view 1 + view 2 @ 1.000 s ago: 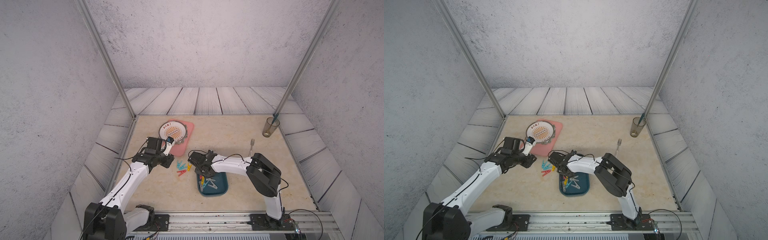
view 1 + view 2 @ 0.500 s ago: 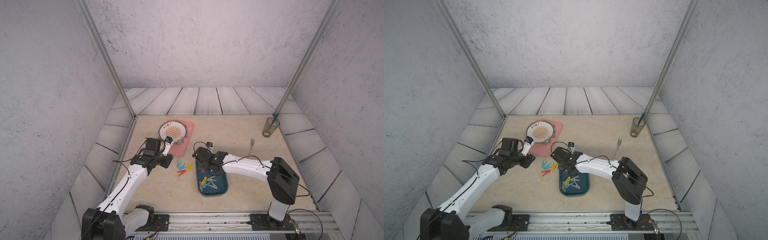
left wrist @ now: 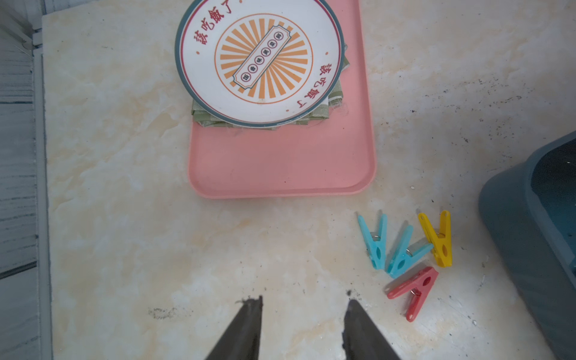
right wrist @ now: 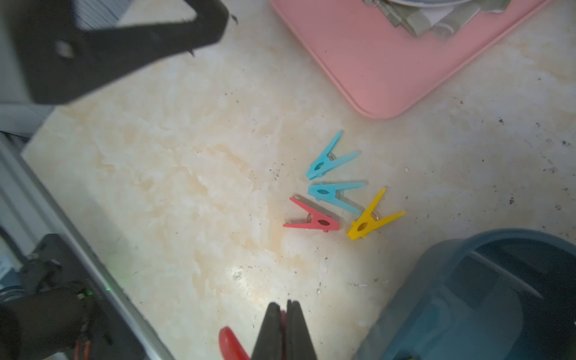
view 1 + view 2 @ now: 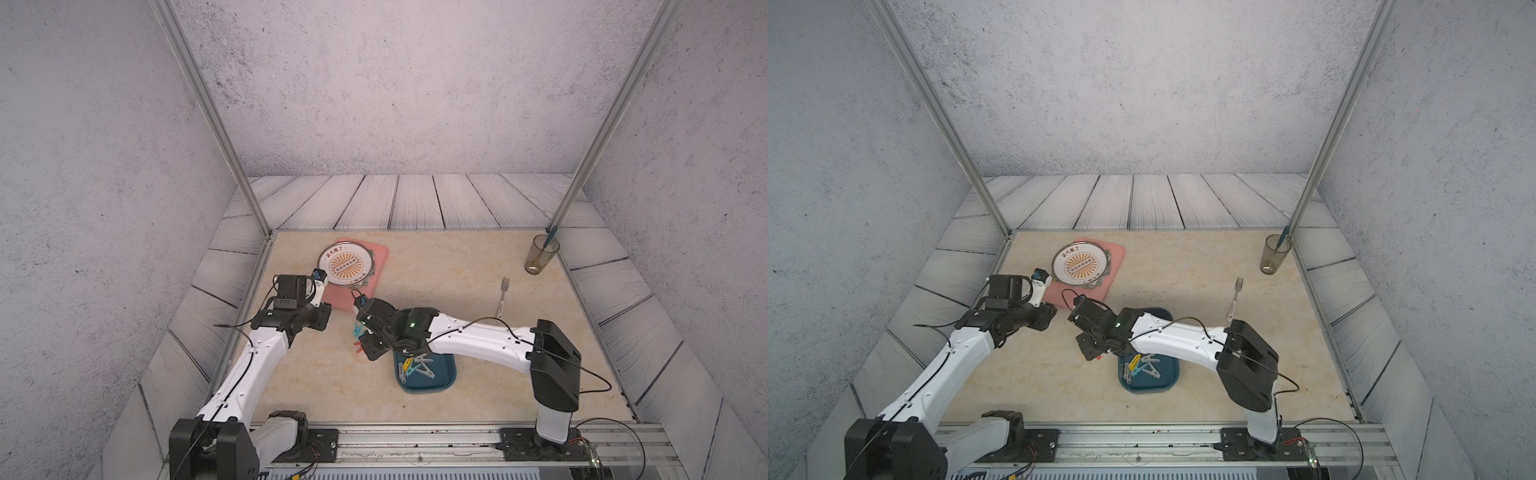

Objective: Take the clothespins out of the storage box
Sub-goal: Place the clothespin at the center of the board.

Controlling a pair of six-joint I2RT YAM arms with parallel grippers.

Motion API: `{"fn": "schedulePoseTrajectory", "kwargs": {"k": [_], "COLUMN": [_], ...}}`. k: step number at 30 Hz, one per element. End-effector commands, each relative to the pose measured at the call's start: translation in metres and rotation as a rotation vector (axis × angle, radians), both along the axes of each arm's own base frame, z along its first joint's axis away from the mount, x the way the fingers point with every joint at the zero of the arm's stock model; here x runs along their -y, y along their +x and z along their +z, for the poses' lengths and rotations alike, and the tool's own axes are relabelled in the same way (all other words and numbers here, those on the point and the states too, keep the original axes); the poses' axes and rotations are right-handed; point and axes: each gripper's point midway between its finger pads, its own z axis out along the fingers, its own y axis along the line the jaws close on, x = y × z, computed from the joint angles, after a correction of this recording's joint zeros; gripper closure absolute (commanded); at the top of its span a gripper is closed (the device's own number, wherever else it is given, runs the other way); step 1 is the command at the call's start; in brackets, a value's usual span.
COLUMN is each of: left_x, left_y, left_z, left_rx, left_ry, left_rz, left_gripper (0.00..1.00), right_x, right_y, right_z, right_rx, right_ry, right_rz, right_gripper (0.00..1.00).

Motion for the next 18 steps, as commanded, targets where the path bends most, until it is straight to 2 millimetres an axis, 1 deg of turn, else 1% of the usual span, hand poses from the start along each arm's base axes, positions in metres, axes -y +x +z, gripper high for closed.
{"fn": "schedulePoseTrajectory", "kwargs": {"k": [1,3,6,10,12,15,18], "left_x": [-0.008,-0.009,-0.012,-0.018,-0.019,-0.016,-0.012], "left_y": [0.002,0.003,0.003,0.003,0.003,0.003,0.003], "left_z": [0.002,0.001,0.001,0.005,0.005,0.003,0.000], "left_rx": [0.010,0.007,0.009,0.024,0.021,0.005,-0.011], "left_ry": [-0.014,-0.014,-0.009,-0.009,-0.012,-0.022,-0.043], "left_rz": [0.036,0.041,0.048,0.065,0.069,0.059,0.043], "left_gripper": [0.52,0.52,0.52,0.52,0.52,0.52,0.52], "right_x": [0.008,0.006,0.004,0.000,-0.001,-0.004,-0.009], "right_y": [-0.006,-0.006,-0.009,-0.014,-0.013,-0.010,-0.007], "right_z": [-0.047,-0.059,-0.076,-0.090,-0.094,-0.087,-0.067], "right_rx": [0.041,0.059,0.058,0.049,0.047,0.058,0.075], "right_ry": [-0.237,-0.301,-0.353,-0.373,-0.384,-0.374,-0.331], "right_rz": [0.027,0.010,0.000,0.002,-0.001,-0.007,-0.016], "right_gripper": [0.95,0.94,0.94,0.93,0.92,0.85,0.74]}}
